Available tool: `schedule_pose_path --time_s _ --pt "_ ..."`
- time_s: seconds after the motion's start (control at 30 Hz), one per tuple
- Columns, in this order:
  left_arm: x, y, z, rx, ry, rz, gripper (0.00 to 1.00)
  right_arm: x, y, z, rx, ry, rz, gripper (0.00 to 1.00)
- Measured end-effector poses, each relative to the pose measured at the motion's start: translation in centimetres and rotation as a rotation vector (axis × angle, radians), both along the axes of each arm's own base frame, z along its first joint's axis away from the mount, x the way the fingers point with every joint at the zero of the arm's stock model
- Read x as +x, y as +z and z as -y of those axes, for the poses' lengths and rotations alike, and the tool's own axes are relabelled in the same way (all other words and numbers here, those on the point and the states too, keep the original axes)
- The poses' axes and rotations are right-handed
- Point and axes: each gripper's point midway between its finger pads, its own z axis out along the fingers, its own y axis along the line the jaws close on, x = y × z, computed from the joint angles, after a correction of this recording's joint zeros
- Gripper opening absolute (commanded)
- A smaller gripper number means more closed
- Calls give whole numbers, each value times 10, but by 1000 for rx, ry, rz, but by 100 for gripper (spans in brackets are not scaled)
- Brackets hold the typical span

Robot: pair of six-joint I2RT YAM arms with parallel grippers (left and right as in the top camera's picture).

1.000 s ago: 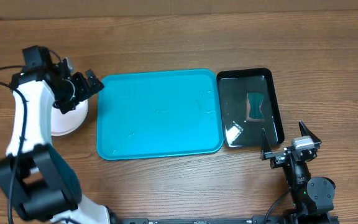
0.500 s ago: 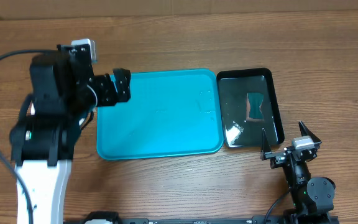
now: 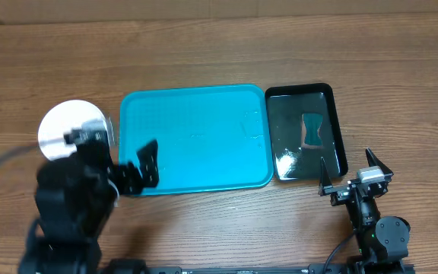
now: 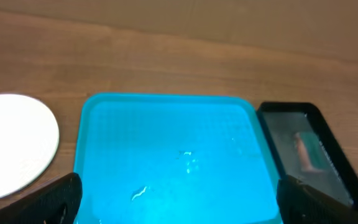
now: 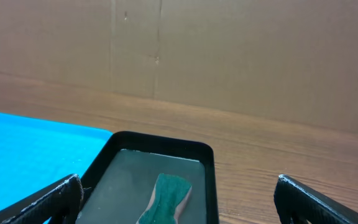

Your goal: Clean dirty plates on tray and stack at the side

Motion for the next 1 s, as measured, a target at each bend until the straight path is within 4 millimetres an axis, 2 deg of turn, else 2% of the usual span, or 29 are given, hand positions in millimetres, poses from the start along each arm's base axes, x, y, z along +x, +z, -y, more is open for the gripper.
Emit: schedule_pose_path --time_s 0.1,0.2,0.3,0.43,0.5,0.6,0.67,0.73,0.87,1.0 --pt "-10 -17 -5 0 20 76 100 0 0 0 0 1 0 100" --pt "-13 -19 -10 -3 42 217 100 0 0 0 0 1 0 100" --pt "-13 1 -12 -7 51 432 100 0 0 0 0 1 0 100" --pt "-22 40 -12 -18 50 757 100 0 0 0 0 0 0 100" --pt "-30 51 -12 -23 50 872 100 0 0 0 0 1 0 100" --pt "-37 55 -12 -27 49 996 100 0 0 0 0 0 0 100" --pt "-36 50 -12 -28 49 1028 100 0 0 0 1 1 -1 100" --pt "-29 37 -12 -32 49 1015 100 0 0 0 0 0 0 100" --pt "-13 -4 -12 -51 52 925 100 0 0 0 0 0 0 100" --pt "-2 -35 -12 -52 54 847 100 0 0 0 0 0 0 100"
